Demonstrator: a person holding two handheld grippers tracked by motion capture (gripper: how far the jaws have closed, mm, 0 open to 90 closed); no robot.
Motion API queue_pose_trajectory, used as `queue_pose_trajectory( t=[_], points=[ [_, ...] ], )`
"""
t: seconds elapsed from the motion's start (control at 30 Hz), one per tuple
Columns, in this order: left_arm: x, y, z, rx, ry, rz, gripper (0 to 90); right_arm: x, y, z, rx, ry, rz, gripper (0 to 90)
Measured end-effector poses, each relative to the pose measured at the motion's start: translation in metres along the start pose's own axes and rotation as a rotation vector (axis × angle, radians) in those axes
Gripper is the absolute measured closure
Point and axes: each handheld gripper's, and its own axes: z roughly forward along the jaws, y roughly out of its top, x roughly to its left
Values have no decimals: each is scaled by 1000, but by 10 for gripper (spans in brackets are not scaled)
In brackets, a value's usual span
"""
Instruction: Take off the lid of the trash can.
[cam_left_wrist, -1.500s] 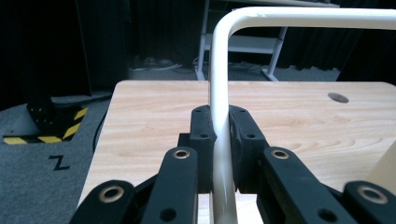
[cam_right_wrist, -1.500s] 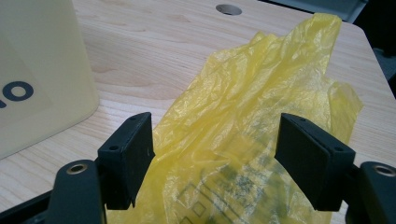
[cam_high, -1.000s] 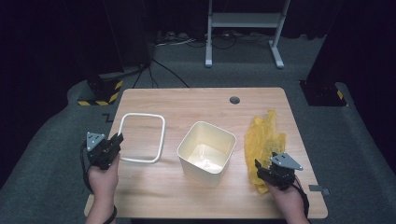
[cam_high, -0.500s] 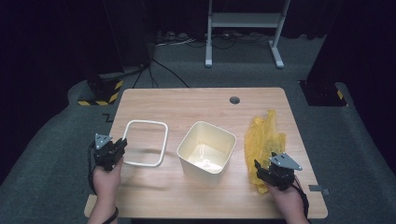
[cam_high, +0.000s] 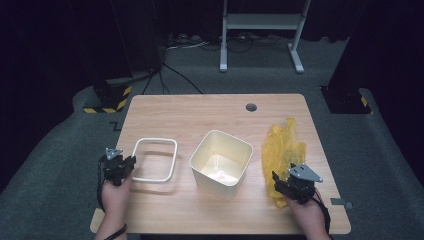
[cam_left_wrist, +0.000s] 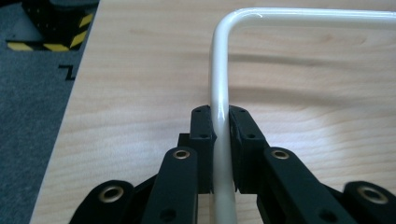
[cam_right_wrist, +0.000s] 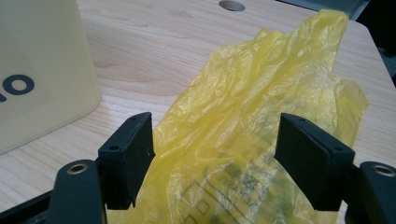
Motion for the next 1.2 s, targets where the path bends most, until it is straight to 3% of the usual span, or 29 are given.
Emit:
queue_pose_trajectory(
  t=[0.33, 0.7, 0.9, 1.03, 1.2],
  points=[
    [-4, -8, 13, 92, 49, 25, 807, 3, -1, 2, 9, 2, -5, 278],
    [-11, -10, 12, 101, 95, 57, 799, 2, -1, 1, 10, 1, -5, 278],
    [-12, -9, 11, 116, 115, 72, 704, 1, -1, 2, 10, 2, 3, 278],
    [-15, -5, 8, 87, 128, 76, 598, -3, 0, 1, 12, 11, 14, 298],
    [-27, 5, 0, 69, 81, 93, 490, -17, 0, -4, 22, -15, 49, 320]
  ],
)
